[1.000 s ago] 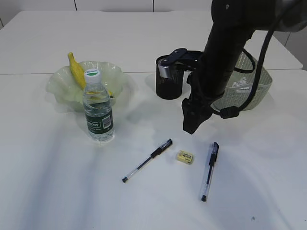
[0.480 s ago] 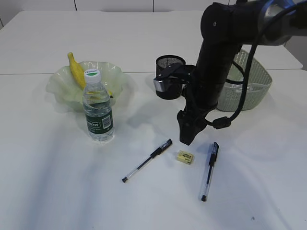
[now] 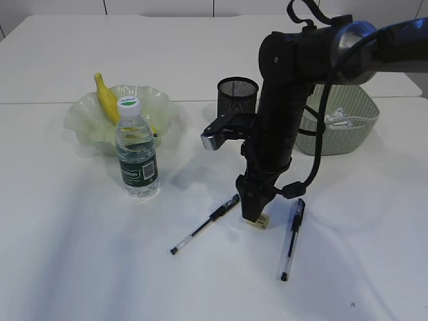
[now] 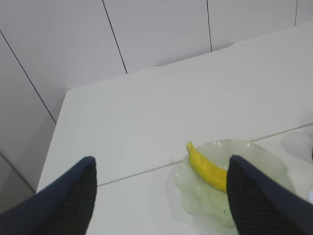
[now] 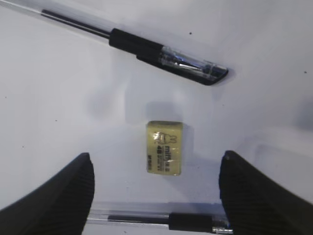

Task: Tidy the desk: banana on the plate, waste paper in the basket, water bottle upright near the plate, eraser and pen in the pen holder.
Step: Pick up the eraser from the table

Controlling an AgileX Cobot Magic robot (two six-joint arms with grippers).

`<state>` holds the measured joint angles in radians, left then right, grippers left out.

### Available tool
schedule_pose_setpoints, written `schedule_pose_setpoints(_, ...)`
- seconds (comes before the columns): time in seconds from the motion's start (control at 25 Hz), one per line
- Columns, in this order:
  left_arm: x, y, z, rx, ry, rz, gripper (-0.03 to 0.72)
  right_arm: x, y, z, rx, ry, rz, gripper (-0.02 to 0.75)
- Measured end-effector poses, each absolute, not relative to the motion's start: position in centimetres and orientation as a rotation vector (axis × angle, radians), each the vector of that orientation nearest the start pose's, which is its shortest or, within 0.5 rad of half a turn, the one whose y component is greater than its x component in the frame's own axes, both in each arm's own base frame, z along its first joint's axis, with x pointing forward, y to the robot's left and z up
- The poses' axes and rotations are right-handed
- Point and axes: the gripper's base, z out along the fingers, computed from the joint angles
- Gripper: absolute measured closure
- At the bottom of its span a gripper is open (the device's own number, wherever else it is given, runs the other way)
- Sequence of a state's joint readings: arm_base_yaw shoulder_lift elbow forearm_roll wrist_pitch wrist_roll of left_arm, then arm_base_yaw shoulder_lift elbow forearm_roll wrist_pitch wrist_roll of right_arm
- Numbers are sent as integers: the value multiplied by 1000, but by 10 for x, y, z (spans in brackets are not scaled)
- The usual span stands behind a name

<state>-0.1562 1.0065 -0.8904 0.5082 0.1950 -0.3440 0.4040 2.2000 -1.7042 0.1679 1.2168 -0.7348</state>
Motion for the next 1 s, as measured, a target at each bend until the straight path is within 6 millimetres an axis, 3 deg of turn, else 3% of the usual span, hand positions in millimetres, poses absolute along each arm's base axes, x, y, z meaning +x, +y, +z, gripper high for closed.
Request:
schedule_pose_setpoints(0.52,220,-26,379,208,1758,84,99,393,183,146,-1608,2754,255,151)
schedule_pose_setpoints(1.0,220,-26,379,208,1758,84,99,393,183,145,-1601,2762,248,151)
